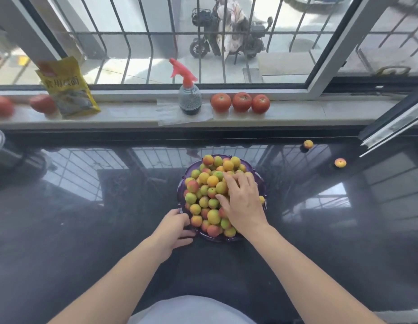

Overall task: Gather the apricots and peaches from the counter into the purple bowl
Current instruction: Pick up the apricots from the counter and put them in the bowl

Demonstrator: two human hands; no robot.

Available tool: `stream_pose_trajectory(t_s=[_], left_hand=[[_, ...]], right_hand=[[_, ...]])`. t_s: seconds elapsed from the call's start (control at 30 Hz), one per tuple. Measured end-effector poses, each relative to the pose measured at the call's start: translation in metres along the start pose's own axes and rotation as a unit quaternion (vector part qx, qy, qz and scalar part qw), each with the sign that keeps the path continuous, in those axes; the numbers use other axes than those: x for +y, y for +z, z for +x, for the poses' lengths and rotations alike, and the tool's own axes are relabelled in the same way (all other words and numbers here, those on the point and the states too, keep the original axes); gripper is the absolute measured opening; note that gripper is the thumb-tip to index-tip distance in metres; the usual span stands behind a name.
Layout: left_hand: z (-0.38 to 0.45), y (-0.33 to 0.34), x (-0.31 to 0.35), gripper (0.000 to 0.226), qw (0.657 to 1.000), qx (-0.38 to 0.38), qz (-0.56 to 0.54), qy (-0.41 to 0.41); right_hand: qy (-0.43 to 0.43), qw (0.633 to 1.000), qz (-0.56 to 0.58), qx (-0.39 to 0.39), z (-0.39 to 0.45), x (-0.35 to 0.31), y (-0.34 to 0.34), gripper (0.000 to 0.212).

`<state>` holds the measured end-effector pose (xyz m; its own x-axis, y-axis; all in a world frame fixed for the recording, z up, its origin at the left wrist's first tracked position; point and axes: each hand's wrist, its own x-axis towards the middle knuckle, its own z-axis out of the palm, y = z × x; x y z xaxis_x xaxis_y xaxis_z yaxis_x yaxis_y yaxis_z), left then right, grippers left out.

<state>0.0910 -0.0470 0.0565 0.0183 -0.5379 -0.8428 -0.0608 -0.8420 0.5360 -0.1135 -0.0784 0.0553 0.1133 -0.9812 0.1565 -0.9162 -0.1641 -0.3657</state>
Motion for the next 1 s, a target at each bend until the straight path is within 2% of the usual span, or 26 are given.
stream_pose_trajectory(t_s=[0.1,0.2,0.27,0.3,0.43,0.53,0.7,0.83,0.93,1.0], left_hand=[[0.001,-0.001,0.013,0.04,0.997,0.032,-0.064,0.034],[0.009,0.001,0.023,0.03,0.99,0.06,-0.118,0.042],[0.02,0.002,0.027,0.034,0.988,0.071,-0.134,0.033],[0.026,0.002,0.03,0.036,0.988,0.072,-0.137,0.027],[0.05,0.005,0.042,0.046,0.985,0.071,-0.154,0.008],[0.063,0.009,0.054,0.044,0.986,0.085,-0.143,0.013],[0.074,0.019,0.065,0.039,0.991,0.103,-0.088,0.008],[0.079,0.02,0.059,0.042,0.991,0.121,-0.054,0.027],[0.083,0.017,0.057,0.042,0.99,0.124,-0.041,0.042],[0.083,0.016,0.057,0.043,0.991,0.117,-0.037,0.045]], right_hand=[[0.087,0.984,0.14,0.06,-0.006,0.01,-0.006,0.041],[0.272,0.925,0.24,0.116,-0.014,0.038,-0.008,0.031],[0.369,0.891,0.246,0.099,-0.017,0.068,-0.007,0.033],[0.394,0.886,0.233,0.078,-0.017,0.084,-0.005,0.035],[0.397,0.903,0.165,-0.003,0.007,0.143,-0.001,0.045],[0.382,0.917,0.11,-0.046,0.05,0.175,-0.006,0.048],[0.357,0.932,0.021,-0.065,0.112,0.217,-0.012,0.054],[0.371,0.923,0.0,-0.099,0.142,0.246,-0.01,0.061],[0.356,0.924,-0.023,-0.137,0.15,0.259,-0.008,0.059],[0.345,0.928,-0.045,-0.135,0.15,0.264,-0.008,0.051]])
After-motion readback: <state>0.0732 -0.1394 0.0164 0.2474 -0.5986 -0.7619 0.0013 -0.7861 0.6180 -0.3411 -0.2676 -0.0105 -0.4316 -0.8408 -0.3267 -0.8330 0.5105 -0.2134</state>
